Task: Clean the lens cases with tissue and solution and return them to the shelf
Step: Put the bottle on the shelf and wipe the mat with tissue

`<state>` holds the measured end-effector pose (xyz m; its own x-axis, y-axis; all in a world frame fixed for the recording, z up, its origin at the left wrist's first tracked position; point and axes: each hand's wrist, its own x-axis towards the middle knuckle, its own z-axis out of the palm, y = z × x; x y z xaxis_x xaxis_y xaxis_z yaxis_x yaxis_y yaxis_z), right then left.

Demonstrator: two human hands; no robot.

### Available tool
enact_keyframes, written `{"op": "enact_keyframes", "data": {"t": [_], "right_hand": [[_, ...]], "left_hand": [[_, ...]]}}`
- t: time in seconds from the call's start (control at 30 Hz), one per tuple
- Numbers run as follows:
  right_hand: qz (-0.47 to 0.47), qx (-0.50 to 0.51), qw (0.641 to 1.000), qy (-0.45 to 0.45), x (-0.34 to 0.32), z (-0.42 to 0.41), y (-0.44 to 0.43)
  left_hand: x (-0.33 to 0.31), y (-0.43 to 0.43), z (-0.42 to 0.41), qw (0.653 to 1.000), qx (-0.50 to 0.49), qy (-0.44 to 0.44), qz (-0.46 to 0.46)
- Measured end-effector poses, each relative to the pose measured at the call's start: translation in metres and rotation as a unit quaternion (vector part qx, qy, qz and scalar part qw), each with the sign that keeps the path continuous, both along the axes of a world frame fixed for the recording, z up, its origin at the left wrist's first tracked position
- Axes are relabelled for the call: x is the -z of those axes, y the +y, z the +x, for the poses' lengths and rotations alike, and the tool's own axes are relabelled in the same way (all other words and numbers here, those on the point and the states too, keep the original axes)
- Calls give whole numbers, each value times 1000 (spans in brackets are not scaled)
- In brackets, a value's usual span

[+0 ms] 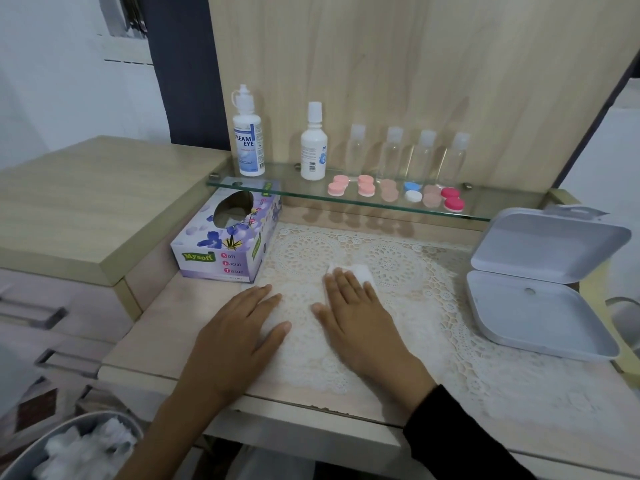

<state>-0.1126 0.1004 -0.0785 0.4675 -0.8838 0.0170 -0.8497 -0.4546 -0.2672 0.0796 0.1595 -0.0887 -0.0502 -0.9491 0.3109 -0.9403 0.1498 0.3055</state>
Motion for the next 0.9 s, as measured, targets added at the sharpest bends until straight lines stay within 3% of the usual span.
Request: {"op": "enact_keyframes", "data": {"t": [0.17,0.4,0.67,0.9], "right_hand": [[7,-97,995,-1,-4,-24,27],[19,14,999,24,-5,-58,-6],[40,45,998,-21,-3,3,-52],[20,-76,997,-20,0,23,-24]], "left_hand": [[0,0,1,1000,-3,-6,-4],[1,0,1,1000,1,-6,1],[1,1,1,1000,-4,-11,2],[0,0,3,1000,-4,-15,3]]}}
